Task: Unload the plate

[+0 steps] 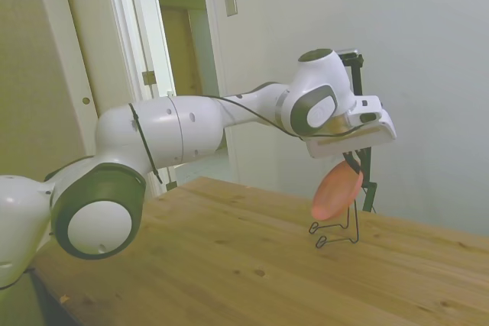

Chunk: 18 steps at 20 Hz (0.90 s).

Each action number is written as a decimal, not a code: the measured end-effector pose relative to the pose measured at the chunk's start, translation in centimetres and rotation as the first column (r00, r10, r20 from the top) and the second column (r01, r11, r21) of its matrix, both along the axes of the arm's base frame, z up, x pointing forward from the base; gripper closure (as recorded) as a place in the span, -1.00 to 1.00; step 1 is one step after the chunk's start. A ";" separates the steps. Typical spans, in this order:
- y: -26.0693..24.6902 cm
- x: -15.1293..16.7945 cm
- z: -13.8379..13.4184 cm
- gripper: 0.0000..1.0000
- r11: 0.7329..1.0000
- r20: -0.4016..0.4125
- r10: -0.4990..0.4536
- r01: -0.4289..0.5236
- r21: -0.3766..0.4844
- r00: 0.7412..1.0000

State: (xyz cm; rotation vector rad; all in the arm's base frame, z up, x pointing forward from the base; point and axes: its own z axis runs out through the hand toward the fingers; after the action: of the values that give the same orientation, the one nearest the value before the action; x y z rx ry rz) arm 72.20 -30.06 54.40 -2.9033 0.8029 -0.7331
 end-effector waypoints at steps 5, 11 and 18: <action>3.0 -0.4 -1.2 1.00 0.980 -0.154 -0.018 0.048 0.193 0.988; 7.0 2.6 -8.8 1.00 0.963 -0.275 0.015 0.060 0.261 0.961; 10.8 4.9 -13.4 1.00 0.963 -0.307 0.044 0.041 0.267 0.951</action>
State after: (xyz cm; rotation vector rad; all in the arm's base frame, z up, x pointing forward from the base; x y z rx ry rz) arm 77.15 -19.27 41.01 -2.7975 0.8481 -0.1442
